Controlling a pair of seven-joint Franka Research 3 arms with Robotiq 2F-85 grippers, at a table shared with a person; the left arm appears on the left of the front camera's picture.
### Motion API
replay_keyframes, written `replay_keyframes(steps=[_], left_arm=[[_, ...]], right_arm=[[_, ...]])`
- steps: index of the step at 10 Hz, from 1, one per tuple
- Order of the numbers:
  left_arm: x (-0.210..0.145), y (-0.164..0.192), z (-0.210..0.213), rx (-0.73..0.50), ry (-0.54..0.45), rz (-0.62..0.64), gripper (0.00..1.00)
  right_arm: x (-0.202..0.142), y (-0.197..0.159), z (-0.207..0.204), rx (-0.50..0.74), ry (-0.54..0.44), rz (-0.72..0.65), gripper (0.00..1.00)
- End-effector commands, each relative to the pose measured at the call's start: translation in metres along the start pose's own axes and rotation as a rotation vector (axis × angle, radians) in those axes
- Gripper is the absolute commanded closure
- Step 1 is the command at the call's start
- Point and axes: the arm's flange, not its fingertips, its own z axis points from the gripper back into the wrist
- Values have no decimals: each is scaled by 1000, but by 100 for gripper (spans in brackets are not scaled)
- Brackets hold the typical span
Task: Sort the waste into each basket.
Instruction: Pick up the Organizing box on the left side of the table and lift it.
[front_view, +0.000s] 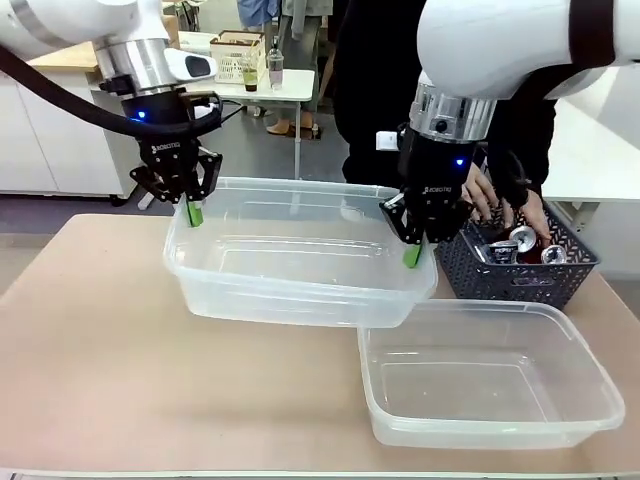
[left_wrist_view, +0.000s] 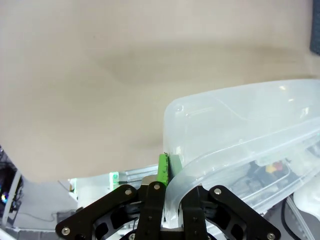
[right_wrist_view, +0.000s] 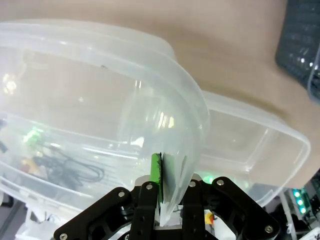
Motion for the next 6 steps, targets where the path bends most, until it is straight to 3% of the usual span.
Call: replay_keyframes(steps=[1,3,6], left_arm=[[-6,12,-5,64,-127,27,96],[-2,9,-15,90,-142,28,96],[7,13,-24,63,-45,37,96]], right_arm=[[0,-9,-6,120,71,16,93],[0,-11,-5,172,123,-12,93],[3,-14,-9,128,127,-18,93]])
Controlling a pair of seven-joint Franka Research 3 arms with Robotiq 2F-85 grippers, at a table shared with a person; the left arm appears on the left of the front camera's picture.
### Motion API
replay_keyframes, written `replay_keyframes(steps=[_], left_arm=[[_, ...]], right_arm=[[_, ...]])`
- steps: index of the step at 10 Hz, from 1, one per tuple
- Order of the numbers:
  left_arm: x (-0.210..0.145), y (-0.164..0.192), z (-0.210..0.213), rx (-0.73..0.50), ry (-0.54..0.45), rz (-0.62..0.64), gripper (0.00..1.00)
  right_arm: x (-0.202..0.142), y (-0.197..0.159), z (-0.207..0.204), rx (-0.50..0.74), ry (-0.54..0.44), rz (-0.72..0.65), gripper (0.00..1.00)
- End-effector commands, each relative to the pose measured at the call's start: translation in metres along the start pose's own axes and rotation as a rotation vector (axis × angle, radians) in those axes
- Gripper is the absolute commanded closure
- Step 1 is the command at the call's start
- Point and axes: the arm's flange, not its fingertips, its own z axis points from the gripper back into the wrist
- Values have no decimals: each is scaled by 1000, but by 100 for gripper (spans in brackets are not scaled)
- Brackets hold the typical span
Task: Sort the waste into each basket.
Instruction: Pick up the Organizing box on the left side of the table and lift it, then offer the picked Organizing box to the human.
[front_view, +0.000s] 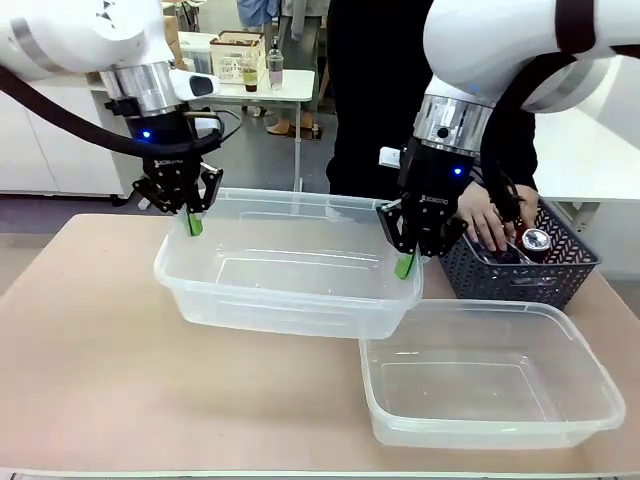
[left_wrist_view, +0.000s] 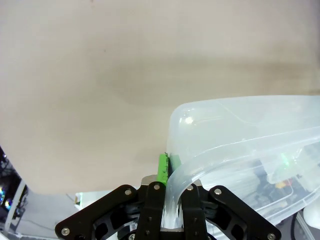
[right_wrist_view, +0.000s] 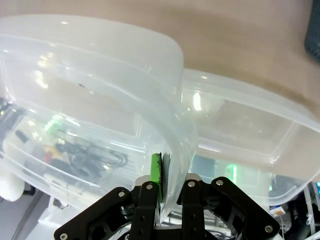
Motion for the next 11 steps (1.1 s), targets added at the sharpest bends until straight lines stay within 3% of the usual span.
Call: replay_keyframes(steps=[1,2,11], left_arm=[[8,8,-8,2,62,61,96],[0,0,0,0,0,0,96],[0,0,0,0,0,0,96]], right_arm=[[-1,-8,3,-6,8,20,93],[0,0,0,0,0,0,93],[0,0,0,0,0,0,93]])
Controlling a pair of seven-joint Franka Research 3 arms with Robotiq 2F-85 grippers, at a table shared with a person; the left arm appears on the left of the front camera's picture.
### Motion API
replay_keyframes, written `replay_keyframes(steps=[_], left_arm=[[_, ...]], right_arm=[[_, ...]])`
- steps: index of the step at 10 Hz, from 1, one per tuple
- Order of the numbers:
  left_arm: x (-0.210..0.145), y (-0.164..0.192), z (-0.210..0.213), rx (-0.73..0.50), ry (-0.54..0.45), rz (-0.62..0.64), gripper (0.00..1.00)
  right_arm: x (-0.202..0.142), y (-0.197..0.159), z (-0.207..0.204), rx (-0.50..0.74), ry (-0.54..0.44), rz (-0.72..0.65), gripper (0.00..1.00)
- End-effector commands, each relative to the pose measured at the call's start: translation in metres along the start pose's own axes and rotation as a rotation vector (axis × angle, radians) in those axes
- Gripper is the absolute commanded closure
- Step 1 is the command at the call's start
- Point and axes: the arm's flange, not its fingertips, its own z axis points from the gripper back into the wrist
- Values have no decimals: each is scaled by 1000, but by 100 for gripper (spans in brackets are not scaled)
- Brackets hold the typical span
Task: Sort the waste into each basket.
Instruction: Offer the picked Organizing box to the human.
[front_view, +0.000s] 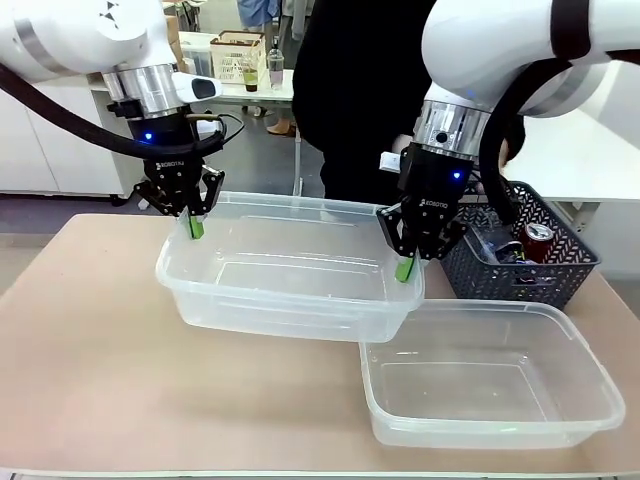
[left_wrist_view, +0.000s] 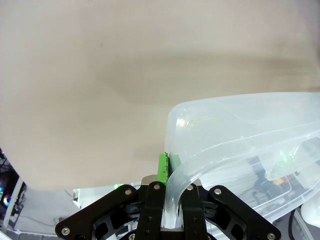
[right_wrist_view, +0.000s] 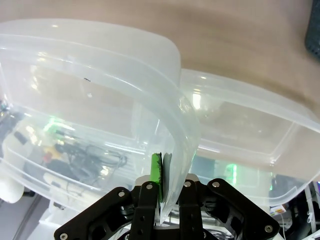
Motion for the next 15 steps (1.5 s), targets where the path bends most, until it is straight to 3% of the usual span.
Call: replay_keyframes(steps=[1,15], left_arm=[[1,1,1,11,-20,-7,96],[1,1,1,11,-20,-7,96]], right_arm=[[-3,2,5,3,-8,9,93],[-3,2,5,3,-8,9,93]])
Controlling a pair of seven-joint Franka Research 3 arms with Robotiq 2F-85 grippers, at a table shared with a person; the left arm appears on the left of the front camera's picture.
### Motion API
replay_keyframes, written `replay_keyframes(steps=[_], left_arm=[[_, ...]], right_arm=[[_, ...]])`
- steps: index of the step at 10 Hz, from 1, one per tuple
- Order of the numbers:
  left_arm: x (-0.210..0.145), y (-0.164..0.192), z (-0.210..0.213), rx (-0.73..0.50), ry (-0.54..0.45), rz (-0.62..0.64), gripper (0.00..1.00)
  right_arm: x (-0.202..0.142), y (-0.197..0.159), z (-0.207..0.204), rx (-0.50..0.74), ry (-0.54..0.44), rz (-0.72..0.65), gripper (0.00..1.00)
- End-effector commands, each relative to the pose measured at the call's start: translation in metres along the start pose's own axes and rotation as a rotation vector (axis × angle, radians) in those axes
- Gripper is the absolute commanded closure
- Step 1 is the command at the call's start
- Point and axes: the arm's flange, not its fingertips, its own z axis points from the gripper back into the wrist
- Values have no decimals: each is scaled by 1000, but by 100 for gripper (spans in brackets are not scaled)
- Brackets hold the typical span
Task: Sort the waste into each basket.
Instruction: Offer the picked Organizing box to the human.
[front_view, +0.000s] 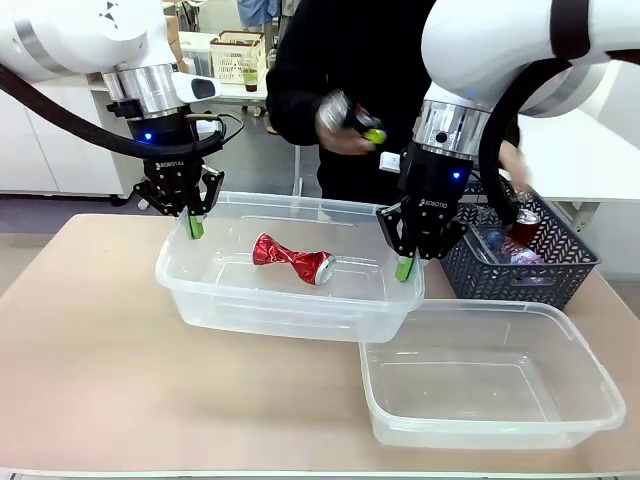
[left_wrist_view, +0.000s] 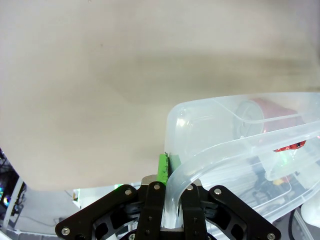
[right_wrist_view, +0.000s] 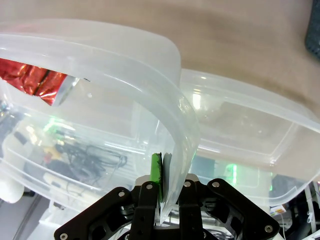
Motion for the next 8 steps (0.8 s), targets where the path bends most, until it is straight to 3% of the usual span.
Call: replay_keyframes(steps=[1,8], left_arm=[[1,1,1,10,-20,-7,96],[1,1,1,10,-20,-7,96]], right_arm=[[-3,2,5,3,-8,9,93],[-3,2,5,3,-8,9,93]])
